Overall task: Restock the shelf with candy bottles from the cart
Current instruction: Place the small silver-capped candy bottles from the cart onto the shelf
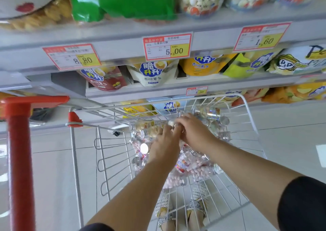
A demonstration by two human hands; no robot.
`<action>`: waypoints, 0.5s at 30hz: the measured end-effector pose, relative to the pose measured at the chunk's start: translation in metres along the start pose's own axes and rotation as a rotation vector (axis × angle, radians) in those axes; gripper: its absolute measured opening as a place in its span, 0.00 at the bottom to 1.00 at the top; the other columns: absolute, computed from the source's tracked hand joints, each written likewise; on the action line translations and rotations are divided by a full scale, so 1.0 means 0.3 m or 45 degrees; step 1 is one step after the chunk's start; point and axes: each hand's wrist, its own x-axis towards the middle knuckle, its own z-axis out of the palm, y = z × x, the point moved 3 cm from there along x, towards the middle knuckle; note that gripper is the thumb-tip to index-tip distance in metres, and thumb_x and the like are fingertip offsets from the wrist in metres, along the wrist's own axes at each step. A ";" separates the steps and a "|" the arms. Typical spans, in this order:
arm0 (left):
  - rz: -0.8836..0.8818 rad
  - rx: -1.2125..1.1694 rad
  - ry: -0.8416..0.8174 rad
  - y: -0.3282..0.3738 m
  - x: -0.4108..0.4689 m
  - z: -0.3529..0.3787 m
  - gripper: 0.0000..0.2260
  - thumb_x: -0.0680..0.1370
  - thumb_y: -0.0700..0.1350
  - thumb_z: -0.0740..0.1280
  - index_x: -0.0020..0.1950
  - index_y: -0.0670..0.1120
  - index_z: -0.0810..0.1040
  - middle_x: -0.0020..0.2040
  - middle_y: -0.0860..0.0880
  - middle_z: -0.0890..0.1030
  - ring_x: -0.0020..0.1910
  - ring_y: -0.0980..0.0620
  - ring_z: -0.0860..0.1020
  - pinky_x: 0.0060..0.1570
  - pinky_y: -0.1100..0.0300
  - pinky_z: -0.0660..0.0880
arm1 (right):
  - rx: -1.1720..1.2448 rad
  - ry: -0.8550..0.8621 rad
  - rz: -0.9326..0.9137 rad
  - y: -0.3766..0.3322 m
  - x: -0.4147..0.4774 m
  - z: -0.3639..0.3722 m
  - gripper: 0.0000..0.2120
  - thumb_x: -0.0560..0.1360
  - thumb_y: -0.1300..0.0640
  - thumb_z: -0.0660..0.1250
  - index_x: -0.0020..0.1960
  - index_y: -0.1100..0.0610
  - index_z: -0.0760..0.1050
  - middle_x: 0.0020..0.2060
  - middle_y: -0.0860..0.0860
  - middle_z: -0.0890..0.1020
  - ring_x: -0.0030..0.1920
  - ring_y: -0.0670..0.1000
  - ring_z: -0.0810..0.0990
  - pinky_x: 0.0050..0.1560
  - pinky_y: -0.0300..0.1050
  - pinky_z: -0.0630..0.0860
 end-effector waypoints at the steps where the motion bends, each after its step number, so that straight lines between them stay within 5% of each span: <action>1: -0.012 0.006 0.003 0.014 -0.020 0.001 0.24 0.76 0.40 0.68 0.68 0.51 0.64 0.63 0.46 0.72 0.63 0.42 0.70 0.54 0.48 0.77 | -0.088 -0.048 -0.056 -0.008 -0.014 -0.003 0.16 0.74 0.63 0.67 0.61 0.52 0.76 0.55 0.50 0.73 0.51 0.53 0.77 0.53 0.55 0.76; 10: -0.155 -0.289 -0.104 0.042 -0.264 -0.026 0.16 0.77 0.44 0.70 0.64 0.51 0.72 0.53 0.51 0.79 0.54 0.50 0.77 0.54 0.58 0.75 | -0.314 -0.285 -0.163 -0.024 -0.194 0.065 0.20 0.69 0.68 0.70 0.55 0.48 0.78 0.58 0.47 0.70 0.46 0.50 0.78 0.45 0.50 0.79; 15: -0.283 -0.344 -0.117 0.014 -0.346 -0.106 0.16 0.77 0.48 0.71 0.64 0.51 0.74 0.51 0.52 0.81 0.50 0.52 0.79 0.50 0.58 0.76 | 0.038 -0.263 0.009 -0.018 -0.324 0.030 0.12 0.70 0.60 0.76 0.53 0.51 0.82 0.57 0.46 0.75 0.49 0.46 0.79 0.51 0.42 0.78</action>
